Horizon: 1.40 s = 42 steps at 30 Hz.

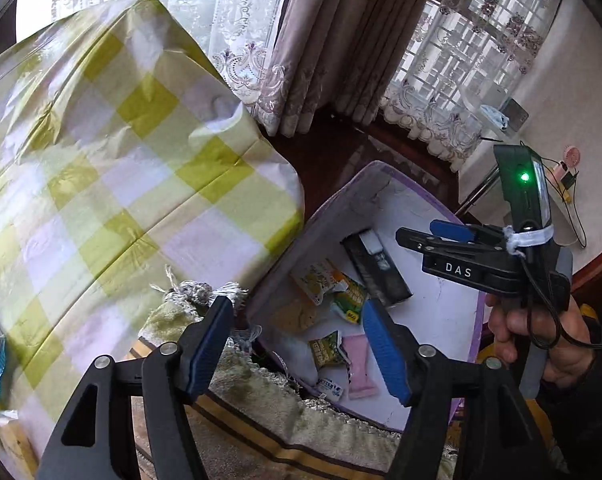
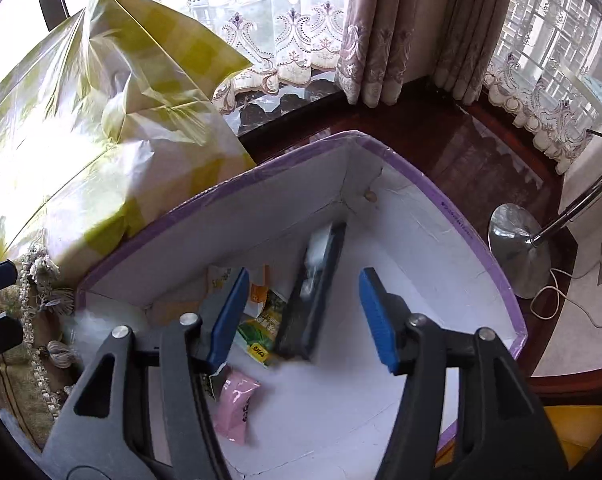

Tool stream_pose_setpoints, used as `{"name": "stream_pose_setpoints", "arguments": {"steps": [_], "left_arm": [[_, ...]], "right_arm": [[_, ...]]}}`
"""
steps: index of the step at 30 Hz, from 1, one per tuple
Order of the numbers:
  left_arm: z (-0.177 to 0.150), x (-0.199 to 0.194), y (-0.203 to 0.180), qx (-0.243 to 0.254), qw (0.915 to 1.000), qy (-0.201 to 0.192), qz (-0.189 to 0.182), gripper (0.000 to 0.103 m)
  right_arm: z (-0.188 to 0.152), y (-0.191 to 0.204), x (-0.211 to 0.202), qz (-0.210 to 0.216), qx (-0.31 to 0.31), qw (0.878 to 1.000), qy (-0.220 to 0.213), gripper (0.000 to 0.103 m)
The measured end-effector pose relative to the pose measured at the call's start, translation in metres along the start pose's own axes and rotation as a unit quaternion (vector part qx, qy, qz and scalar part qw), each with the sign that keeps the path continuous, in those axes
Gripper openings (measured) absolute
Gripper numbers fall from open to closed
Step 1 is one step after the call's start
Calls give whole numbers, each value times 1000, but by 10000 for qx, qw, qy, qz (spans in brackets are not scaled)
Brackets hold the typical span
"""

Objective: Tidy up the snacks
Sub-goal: 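Move both tools back over the table toward the remaining snacks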

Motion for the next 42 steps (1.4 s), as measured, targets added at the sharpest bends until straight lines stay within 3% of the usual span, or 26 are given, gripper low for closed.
{"name": "stream_pose_setpoints", "arguments": {"steps": [12, 25, 33, 42], "left_arm": [[-3, -15, 18, -222, 9996, -176, 50, 68], [-13, -52, 74, -983, 9930, -596, 273, 68], [-38, -90, 128, -1693, 9796, -887, 614, 68], [-94, -143, 201, -2681, 9516, -992, 1133, 68]], "right_arm": [[4, 29, -7, 166, -304, 9994, -95, 62], [18, 91, -23, 388, -819, 9955, -263, 66], [17, 148, -34, 717, -1331, 9879, -354, 67], [14, 216, -51, 1116, -1916, 9737, -528, 68]]}}
Point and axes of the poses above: each gripper's, at about its wrist camera, not at the fingertips, and x roughly the way its jaws point, y to its left, z to its top, the point moved 4 cm from there along x, roughly the way its jaws point, and after that the axes turned 11 degrees about -x, right-handed, at the moved point
